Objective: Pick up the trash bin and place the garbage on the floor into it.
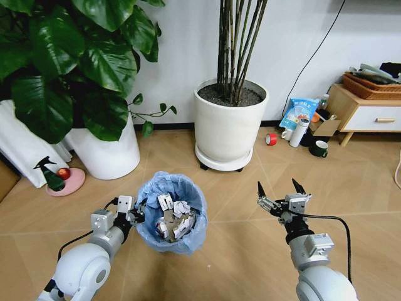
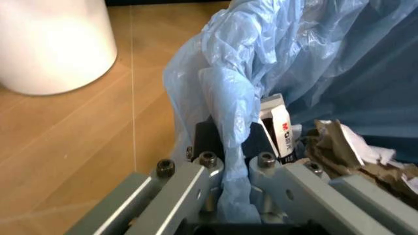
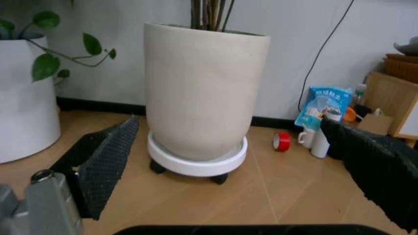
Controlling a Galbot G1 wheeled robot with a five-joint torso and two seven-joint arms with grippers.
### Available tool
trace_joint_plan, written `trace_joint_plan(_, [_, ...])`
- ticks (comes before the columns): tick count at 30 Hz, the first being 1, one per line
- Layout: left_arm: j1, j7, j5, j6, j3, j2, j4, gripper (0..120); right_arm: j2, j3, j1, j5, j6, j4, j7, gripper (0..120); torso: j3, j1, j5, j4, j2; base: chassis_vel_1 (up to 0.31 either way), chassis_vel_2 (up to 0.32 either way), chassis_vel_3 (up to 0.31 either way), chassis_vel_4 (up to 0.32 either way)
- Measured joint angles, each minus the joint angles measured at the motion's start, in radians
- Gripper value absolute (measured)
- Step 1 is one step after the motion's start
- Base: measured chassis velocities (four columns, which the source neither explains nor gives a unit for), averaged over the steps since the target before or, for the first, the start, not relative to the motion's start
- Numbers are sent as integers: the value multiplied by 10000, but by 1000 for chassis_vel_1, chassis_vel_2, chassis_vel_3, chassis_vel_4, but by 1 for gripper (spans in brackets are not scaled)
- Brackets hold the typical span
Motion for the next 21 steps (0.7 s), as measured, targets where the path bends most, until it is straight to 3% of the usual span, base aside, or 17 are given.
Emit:
trace_joint_plan(18, [110, 40, 209, -98, 53, -140, 8, 0, 79, -120, -97, -52, 67, -23, -13, 100, 0, -1, 9, 1, 0, 305, -189, -310, 188])
trace_joint_plan(21, [164, 61, 270, -124, 47, -178, -13, 0, 77, -142, -109, -53, 106, -23, -20, 100, 0, -1, -4, 3, 0, 302, -178, -315, 174])
